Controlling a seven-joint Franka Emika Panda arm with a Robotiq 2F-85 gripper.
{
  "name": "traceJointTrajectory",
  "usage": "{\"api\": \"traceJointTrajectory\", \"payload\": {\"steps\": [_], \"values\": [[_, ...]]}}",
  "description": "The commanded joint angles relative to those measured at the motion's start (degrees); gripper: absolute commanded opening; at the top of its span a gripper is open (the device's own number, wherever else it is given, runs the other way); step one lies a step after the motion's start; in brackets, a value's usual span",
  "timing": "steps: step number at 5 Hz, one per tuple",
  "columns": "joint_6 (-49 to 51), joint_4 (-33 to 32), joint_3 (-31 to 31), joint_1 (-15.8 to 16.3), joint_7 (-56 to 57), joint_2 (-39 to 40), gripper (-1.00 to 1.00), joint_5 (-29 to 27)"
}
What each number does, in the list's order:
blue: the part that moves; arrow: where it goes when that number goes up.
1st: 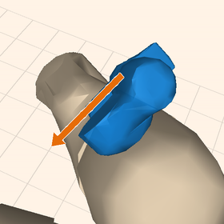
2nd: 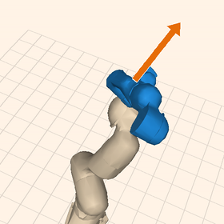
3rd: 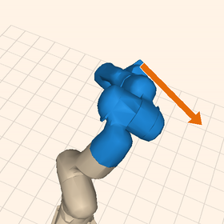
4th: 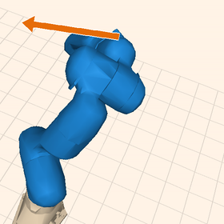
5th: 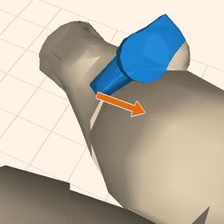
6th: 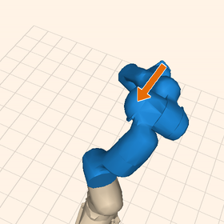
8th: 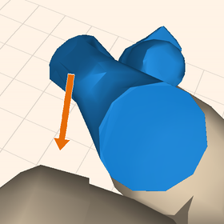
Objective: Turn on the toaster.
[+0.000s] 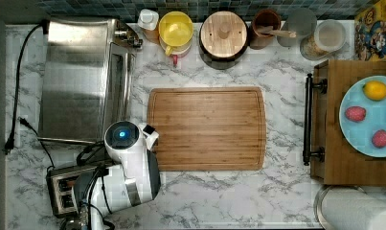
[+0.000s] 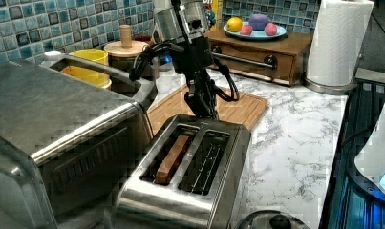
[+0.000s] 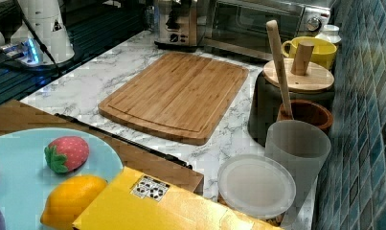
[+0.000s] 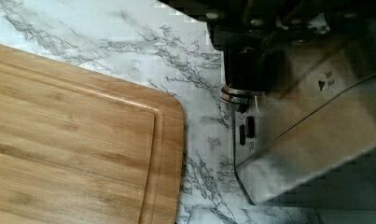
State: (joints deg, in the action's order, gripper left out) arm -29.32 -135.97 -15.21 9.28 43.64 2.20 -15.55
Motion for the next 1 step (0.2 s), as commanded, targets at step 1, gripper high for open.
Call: {"api": "traceJointTrajectory", "payload": {"steps": [1], "values": [[-4.17, -5.58, -0.62, -1.48, -3.93, 4.69, -1.00, 2.12]]}}
